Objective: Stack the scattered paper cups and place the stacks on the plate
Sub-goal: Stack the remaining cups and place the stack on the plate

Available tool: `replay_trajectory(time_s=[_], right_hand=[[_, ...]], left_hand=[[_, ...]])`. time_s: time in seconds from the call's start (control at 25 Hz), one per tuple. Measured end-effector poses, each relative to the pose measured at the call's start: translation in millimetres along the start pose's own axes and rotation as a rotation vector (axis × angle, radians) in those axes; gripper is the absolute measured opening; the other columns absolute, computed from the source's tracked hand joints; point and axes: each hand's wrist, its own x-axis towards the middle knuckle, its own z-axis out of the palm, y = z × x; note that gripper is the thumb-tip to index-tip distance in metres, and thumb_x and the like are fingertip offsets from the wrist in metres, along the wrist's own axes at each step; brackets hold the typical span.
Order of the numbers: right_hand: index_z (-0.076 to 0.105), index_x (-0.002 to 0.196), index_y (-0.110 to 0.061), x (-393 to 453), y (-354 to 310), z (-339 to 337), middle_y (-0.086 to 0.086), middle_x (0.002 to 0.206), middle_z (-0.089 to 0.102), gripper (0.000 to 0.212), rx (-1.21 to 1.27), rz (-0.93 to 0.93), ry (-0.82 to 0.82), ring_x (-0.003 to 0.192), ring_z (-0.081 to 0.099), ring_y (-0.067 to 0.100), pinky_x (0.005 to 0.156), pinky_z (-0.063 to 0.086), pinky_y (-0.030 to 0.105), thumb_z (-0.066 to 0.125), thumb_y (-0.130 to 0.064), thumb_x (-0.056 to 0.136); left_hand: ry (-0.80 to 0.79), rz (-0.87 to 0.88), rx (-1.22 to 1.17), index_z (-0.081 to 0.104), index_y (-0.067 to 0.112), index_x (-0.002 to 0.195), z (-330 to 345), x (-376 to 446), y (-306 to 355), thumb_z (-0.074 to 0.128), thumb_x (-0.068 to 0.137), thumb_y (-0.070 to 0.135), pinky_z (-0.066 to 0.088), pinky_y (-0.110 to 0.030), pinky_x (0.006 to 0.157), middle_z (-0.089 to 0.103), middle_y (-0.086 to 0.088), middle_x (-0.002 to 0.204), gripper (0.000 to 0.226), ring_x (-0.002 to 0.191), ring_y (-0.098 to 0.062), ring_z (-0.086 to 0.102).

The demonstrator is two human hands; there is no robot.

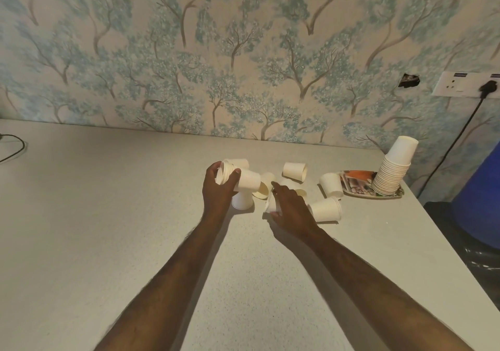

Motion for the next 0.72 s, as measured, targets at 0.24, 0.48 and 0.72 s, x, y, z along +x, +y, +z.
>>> replay_trajectory(time_s=[0.24,0.48,0.72], right_hand=[[0.035,0.15,-0.009,10,-17,-23,0.006,0.135,0.06,0.082,0.188,-0.049,0.141,0.119,0.056,0.027,0.098,0.046,0.043,0.077,-0.024,0.082],[0.034,0.151,-0.01,14,-27,-33,0.005,0.14,0.056,0.081,0.205,-0.104,0.153,0.124,0.053,0.024,0.101,0.045,0.041,0.076,-0.024,0.084],[0.03,0.153,-0.012,15,-34,-37,0.005,0.149,0.049,0.081,0.23,-0.114,0.15,0.133,0.047,0.024,0.106,0.043,0.04,0.074,-0.025,0.087]], left_hand=[[-0.032,-0.024,0.026,0.052,0.018,0.141,7,1,-4,0.078,0.089,0.025,0.06,-0.022,0.062,0.056,-0.002,0.131,0.058,0.115,-0.023,0.059],[-0.091,-0.027,0.037,0.054,0.022,0.138,17,-5,-4,0.078,0.089,0.033,0.062,-0.028,0.067,0.057,-0.002,0.132,0.056,0.114,-0.018,0.06],[-0.19,-0.051,0.028,0.054,0.031,0.132,28,-12,-1,0.08,0.086,0.037,0.06,-0.025,0.061,0.057,0.001,0.129,0.053,0.102,-0.003,0.061]])
